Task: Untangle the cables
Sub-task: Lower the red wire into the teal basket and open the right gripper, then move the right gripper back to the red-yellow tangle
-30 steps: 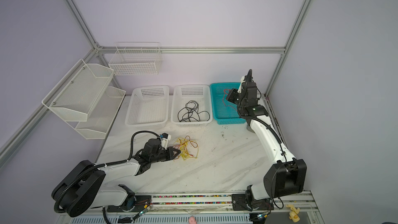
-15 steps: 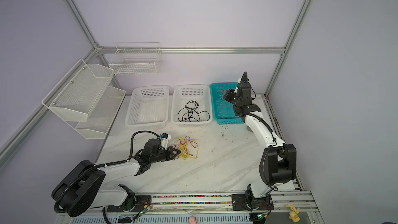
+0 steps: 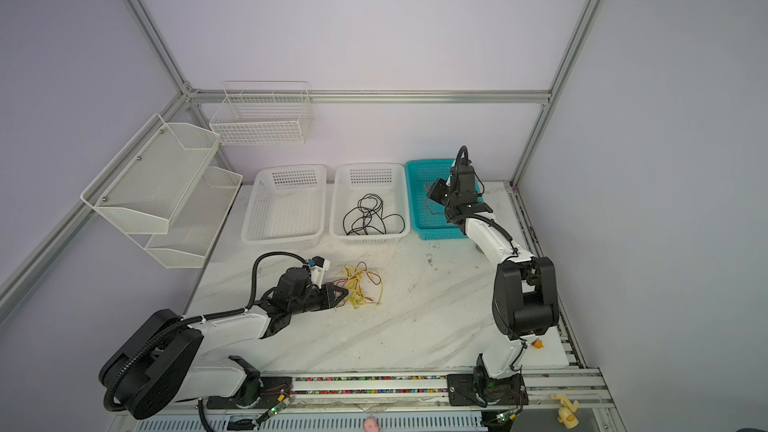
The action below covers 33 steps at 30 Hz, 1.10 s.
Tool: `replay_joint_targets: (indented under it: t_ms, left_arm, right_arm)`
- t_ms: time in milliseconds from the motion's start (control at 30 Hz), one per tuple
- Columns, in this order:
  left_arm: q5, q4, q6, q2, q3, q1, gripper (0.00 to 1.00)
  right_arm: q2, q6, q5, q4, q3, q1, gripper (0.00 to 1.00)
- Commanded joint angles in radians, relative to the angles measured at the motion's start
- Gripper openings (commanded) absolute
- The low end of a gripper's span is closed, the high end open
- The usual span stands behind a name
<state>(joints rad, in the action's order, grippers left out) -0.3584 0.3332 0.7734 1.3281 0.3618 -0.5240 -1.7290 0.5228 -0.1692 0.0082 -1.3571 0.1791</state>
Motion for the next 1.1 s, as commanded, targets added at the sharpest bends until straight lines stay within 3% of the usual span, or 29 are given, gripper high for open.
replay_joint_targets:
  t_ms: [0, 233, 400, 800, 933, 1067]
  left_arm:
    - [0.023, 0.009, -0.026, -0.018, -0.025, 0.002, 0.0]
    - [0.024, 0.01, -0.026, -0.014, -0.025, 0.001, 0.0]
    - [0.022, 0.01, -0.028, -0.006, -0.022, 0.002, 0.0]
    - [0.015, 0.004, -0.031, -0.011, -0.018, 0.0, 0.0]
    - [0.015, -0.004, -0.033, -0.022, -0.017, 0.002, 0.0]
    - [0.005, -0.006, -0.032, -0.04, -0.015, 0.001, 0.0]
  right_arm:
    - [-0.016, -0.004, -0.016, 0.033, 0.001, -0.007, 0.0]
    - [-0.012, 0.027, 0.007, 0.019, 0.024, -0.01, 0.0]
    - [0.012, 0.037, 0.006, 0.014, 0.041, -0.015, 0.15]
    - [0.13, 0.064, 0.011, 0.001, 0.081, -0.015, 0.3]
    - [0.194, 0.062, -0.015, 0.002, 0.116, -0.015, 0.38]
    - [0.26, 0.064, -0.141, 0.036, 0.195, -0.008, 0.46]
